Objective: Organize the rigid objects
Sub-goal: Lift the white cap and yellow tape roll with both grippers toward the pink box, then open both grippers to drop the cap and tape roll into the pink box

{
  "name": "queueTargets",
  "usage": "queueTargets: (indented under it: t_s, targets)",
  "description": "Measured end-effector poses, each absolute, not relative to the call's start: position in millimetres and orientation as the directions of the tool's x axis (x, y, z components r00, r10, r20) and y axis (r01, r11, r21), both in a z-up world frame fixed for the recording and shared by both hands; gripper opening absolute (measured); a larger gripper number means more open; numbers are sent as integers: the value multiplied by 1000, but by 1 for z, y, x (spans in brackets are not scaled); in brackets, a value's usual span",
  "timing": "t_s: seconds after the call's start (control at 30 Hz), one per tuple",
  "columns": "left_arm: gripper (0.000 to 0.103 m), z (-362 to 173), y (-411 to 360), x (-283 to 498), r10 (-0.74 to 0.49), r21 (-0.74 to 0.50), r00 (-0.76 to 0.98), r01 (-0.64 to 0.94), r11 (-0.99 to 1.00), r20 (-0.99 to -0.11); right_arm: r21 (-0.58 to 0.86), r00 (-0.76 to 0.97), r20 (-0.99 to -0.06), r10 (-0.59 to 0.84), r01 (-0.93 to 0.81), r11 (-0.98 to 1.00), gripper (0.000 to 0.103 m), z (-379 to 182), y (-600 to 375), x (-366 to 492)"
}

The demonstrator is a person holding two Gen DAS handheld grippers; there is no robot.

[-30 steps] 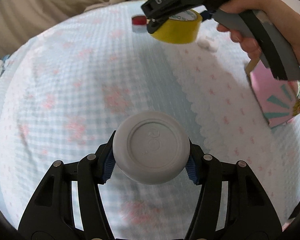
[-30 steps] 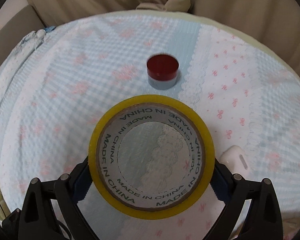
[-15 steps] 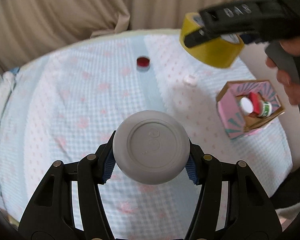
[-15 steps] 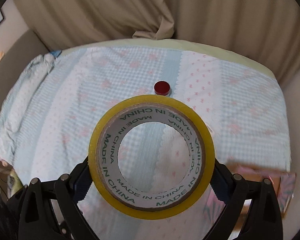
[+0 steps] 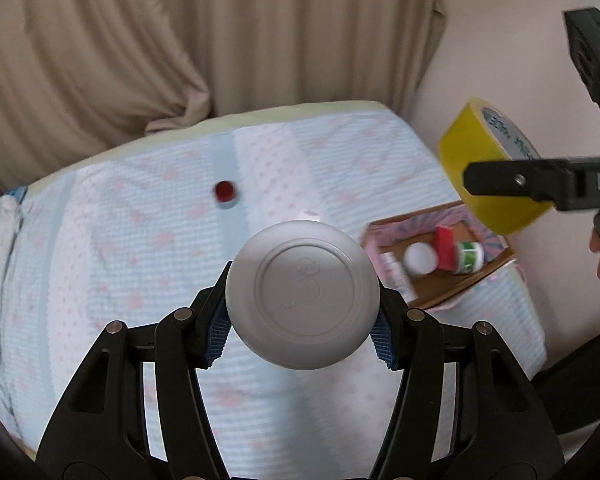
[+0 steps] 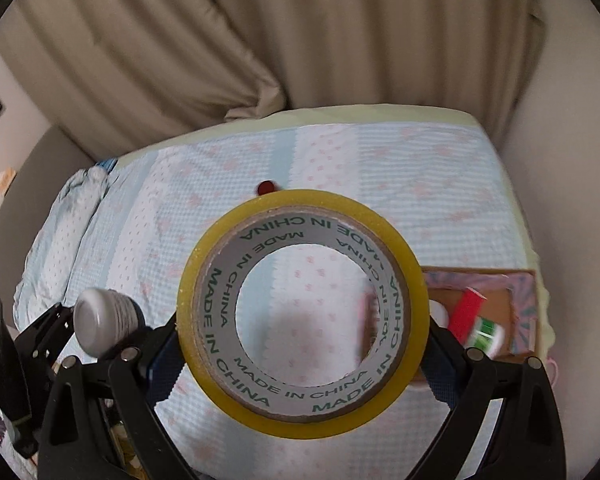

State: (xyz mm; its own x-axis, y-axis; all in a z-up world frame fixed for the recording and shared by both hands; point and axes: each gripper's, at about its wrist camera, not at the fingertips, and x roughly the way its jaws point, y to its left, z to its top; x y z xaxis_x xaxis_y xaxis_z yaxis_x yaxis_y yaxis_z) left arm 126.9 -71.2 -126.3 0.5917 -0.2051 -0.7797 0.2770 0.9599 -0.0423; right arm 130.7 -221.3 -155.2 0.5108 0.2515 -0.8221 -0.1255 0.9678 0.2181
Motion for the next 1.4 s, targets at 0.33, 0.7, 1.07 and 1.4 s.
queueTargets:
  t_s: [0.33, 0.7, 1.07, 1.4]
  targets:
    - [55, -159, -205, 152, -276, -96, 505, 353, 931, -818, 164, 508, -850, 141, 0, 986, 97, -171, -364, 104]
    - [55, -230, -308, 191, -254, -74, 397, 416, 906, -882, 253, 373, -909, 187, 137, 958, 97, -259, -461, 129]
    - [55, -305, -352, 222, -176, -30, 277, 462, 887, -945, 468, 276, -879, 390, 335, 818, 97, -352, -505, 170]
    - [88, -327, -364, 235, -77, 76, 288, 486, 871, -955, 484, 240, -875, 421, 470, 738, 99, -394, -512, 190]
